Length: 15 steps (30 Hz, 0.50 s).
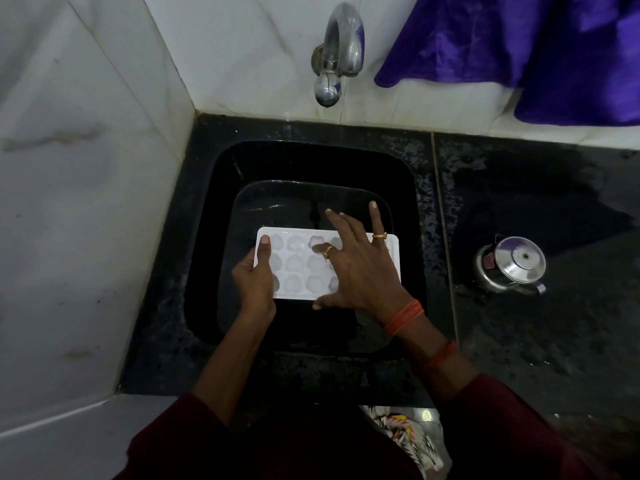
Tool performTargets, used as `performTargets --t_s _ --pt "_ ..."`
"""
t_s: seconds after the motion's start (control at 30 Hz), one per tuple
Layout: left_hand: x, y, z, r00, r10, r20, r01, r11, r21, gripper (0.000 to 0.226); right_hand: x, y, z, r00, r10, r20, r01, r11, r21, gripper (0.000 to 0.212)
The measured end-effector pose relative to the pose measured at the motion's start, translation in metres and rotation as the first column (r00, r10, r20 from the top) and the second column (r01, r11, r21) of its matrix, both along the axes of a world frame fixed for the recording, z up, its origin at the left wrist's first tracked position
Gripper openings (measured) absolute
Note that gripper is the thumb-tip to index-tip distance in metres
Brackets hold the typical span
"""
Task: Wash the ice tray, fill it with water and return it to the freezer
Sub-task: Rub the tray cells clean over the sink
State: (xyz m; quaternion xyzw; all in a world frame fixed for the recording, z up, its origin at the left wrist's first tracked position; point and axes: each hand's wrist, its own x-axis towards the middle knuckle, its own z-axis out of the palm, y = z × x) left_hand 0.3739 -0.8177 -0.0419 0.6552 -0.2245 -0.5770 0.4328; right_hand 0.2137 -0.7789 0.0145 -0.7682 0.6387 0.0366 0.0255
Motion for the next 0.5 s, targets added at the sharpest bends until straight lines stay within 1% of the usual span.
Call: performTargets --t_s 0.2,0.3,0.5 --pt "0.0008 -0.0021 0.0026 1.000 0.008 -0.002 -0.008 1.000 0.007 0.024 0.0039 0.0001 -0.0027 0.999 0.005 0.038 -0.005 1.000 -0.015 0.103" --pt "-0.0004 0.0003 0.0046 1.000 -0.002 0.011 0.002 1.000 0.001 0.028 0.0046 -0.0022 -0.0032 0.999 0.034 0.010 -0.034 0.999 0.012 0.105" --pt "-0.0034 0.0024 0.0061 1.000 -0.014 0.007 0.014 1.000 -0.012 0.024 0.0058 -0.0069 -0.0013 0.997 0.069 -0.028 -0.068 0.996 0.055 0.109"
